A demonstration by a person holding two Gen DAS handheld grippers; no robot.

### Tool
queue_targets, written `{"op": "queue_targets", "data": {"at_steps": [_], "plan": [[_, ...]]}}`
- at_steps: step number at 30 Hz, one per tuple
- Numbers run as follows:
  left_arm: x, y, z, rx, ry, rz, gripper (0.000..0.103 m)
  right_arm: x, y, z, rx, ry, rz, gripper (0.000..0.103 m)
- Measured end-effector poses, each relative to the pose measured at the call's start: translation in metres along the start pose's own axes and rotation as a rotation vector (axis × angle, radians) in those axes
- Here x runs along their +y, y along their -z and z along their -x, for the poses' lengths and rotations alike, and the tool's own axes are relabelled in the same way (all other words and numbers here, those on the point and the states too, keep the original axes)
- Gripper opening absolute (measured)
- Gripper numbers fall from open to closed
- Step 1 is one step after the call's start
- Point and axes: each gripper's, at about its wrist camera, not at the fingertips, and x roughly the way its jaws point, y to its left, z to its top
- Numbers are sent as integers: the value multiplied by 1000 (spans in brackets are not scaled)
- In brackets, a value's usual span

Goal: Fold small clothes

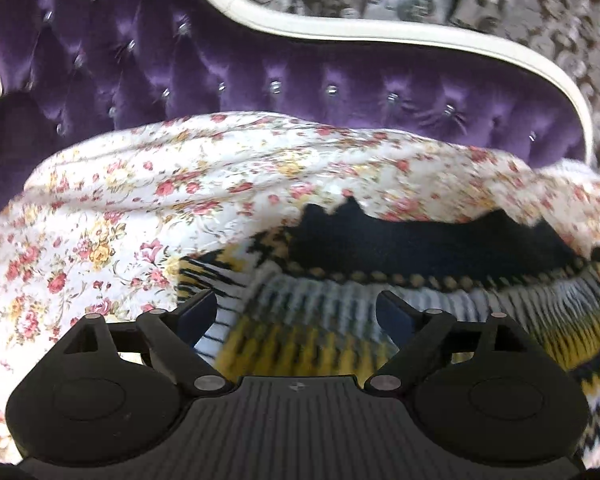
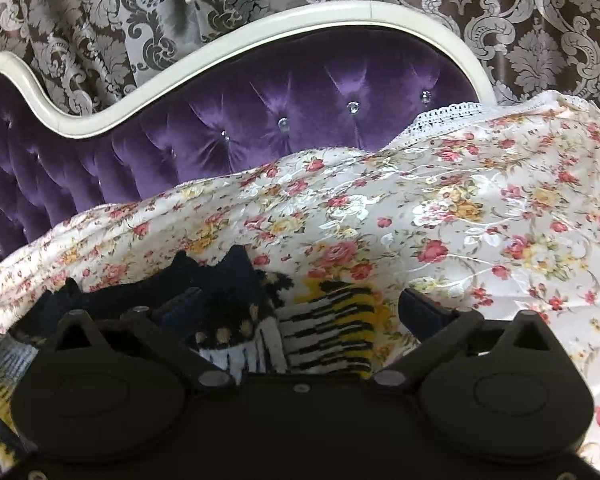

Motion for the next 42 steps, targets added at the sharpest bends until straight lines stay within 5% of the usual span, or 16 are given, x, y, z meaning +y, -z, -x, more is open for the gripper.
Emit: {"op": "queue_targets", "data": {"at_steps": [10,20,31,37,42], "plan": [[-43,22,33,-6,33,-77,88,13,-11,47,38,-59,-25,103],[-72,50,49,13,53,-127,88,28,25,90,114,-105,16,103],[-77,74,16,70,-7,-131,88,-4,43,78,146,12,-23,103],[-71,86,3,50,-13,-110,103,-12,41,78,155,-18,-85,103],[-69,90,5,9,-3,-92,103,-17,44,68,209,-42,-131,103]]}}
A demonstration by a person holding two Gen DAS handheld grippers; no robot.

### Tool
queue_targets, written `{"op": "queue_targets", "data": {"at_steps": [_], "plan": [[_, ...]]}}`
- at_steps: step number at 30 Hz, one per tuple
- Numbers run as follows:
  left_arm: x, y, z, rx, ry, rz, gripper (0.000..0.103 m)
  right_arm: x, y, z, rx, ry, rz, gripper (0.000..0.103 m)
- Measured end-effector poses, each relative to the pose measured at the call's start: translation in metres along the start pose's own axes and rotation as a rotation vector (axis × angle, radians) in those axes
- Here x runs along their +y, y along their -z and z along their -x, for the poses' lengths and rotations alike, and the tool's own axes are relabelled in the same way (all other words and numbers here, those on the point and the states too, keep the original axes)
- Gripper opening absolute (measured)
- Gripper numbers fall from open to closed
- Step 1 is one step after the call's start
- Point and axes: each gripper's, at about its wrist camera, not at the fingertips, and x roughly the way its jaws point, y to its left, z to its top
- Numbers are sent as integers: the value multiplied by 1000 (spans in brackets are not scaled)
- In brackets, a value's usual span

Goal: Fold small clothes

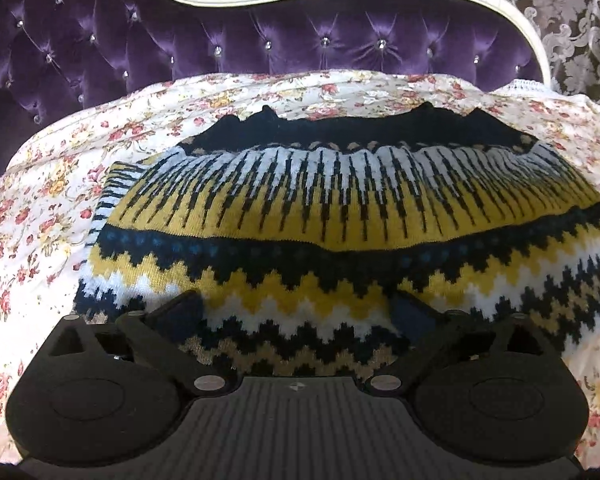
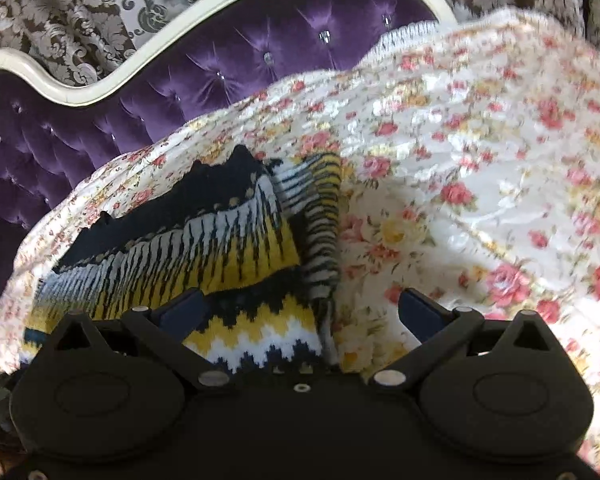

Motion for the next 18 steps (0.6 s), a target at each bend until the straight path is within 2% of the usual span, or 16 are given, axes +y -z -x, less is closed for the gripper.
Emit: {"op": "queue_targets", "data": {"at_steps": [5,14,18], "plan": [[1,2,0,-9,11,13,103,-14,0,-14,53,-88,-126,103],[2,-3,-3,23,14,5,103,-28,-3,-21,-23,-172,-216,103],[1,-3,-3,23,14,4,103,-33,-3,-28,-39,-273,-293,103]]}}
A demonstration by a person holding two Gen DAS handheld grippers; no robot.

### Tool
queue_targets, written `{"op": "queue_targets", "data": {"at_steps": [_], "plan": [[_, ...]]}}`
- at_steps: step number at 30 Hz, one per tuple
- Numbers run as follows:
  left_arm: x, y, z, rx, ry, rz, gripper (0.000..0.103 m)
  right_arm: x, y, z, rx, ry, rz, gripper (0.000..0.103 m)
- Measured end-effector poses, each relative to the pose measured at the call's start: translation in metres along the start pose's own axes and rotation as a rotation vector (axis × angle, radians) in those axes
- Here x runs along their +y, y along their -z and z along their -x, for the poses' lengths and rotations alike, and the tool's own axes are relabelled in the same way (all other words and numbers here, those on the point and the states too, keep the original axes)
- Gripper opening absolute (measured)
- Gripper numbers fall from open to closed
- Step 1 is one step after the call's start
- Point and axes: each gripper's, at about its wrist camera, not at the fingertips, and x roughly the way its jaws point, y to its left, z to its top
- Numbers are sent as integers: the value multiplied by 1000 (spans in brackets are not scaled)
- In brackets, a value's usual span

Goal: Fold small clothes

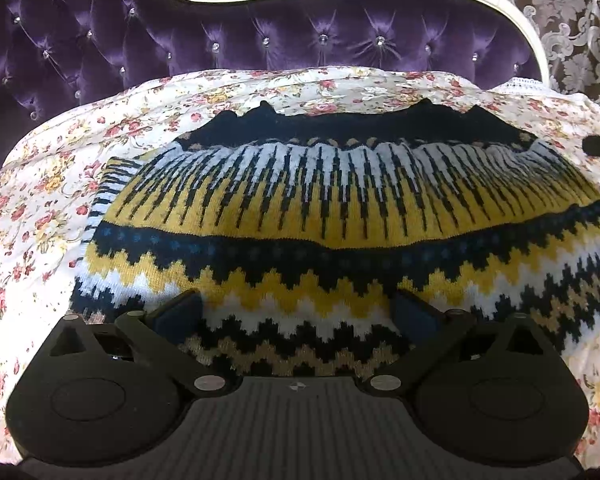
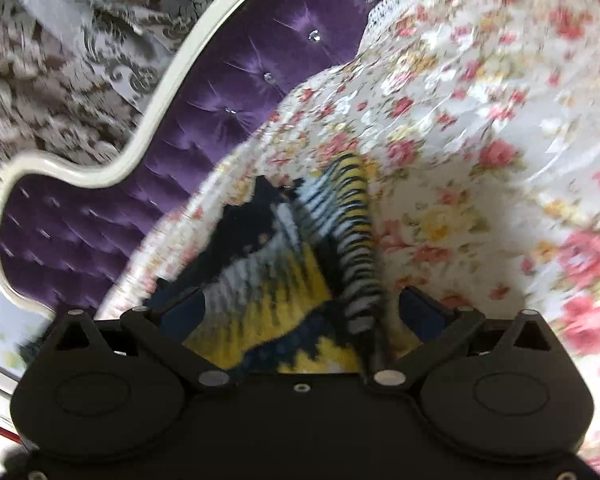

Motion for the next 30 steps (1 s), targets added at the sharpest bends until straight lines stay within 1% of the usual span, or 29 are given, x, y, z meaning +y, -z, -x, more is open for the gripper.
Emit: {"op": "queue_targets", "data": {"at_steps": [3,5,8,11,13,18,22,23,26,28,30], "plan": [[0,0,0,8,2,0,103,-2,-2,-8,45,-71,-33,103],[1,-2,-1,17,7,-3,103,-3,-2,-8,60,-86,-32,103],[2,-3,-2,24,11,-6,103,-7,-2,-4,130,-122,-52,103],[1,-3,-1,27,12,-8,103,-15,-6,-5,141,-150,-108,103],[2,-3,-1,28,16,-11,103,-17,-12,-10,145,-154,-128,103],[2,-2,-1,26,16,-10,103,-6,-24,-26,151,-115,-64,103],[2,-4,0,36,13,-8,103,1,-12,-24,105,-97,18,103],[1,-6,0,42,11,-12,103,4,-12,-25,105,-85,38,103],[1,-12,0,67,14,-22,102,17,-11,-27,122,-30,94,103],[3,-18,0,87,27,-7,101,24,-10,-30,135,4,133,103],[7,-29,3,68,43,18,101,28,-10,-32,146,20,171,103]]}}
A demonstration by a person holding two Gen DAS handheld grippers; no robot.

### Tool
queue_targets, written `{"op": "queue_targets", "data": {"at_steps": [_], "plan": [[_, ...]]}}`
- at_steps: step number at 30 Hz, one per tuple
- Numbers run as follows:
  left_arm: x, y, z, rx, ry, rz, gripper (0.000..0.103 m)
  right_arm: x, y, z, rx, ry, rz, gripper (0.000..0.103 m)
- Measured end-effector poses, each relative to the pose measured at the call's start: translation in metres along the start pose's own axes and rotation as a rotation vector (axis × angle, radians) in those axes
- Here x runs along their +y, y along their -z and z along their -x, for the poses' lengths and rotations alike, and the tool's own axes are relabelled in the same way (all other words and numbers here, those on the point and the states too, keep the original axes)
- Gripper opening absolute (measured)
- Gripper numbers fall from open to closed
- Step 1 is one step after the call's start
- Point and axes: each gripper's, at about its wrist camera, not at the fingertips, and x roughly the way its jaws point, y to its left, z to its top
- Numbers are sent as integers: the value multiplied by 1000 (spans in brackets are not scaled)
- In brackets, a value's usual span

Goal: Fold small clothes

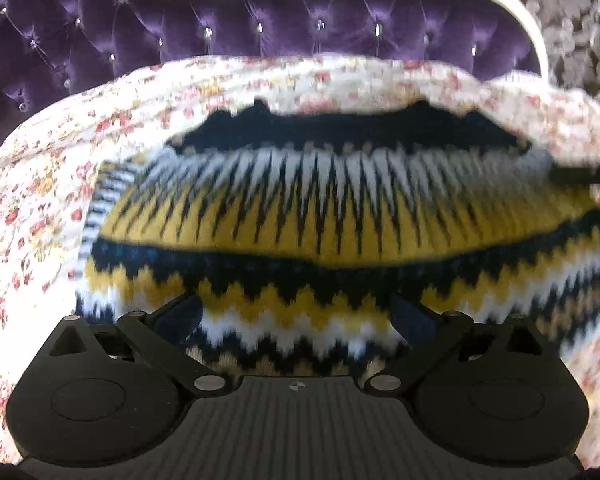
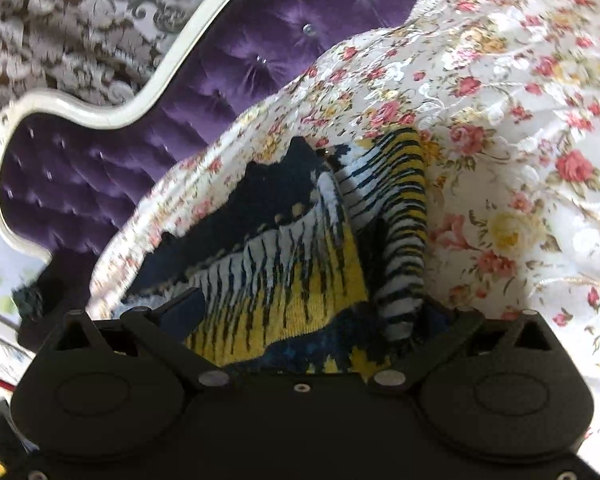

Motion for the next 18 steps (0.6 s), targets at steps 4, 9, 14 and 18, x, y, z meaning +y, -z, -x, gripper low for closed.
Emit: {"op": "queue_targets", "data": {"at_steps": [4,9,14,18], "plan": [[0,-30,-1,-27,20,29,101,0,-3,-1,23,-4,17,103],[-6,-58,-26,3,40,71,101,-9,-5,2,26,-43,-43,103],[-22,-57,-61,41,-50,-22,103,-11,-4,2,28,-58,-50,103],[-25,-50,-64,19,-54,-40,103,-12,-4,2,29,-61,-51,103]]}}
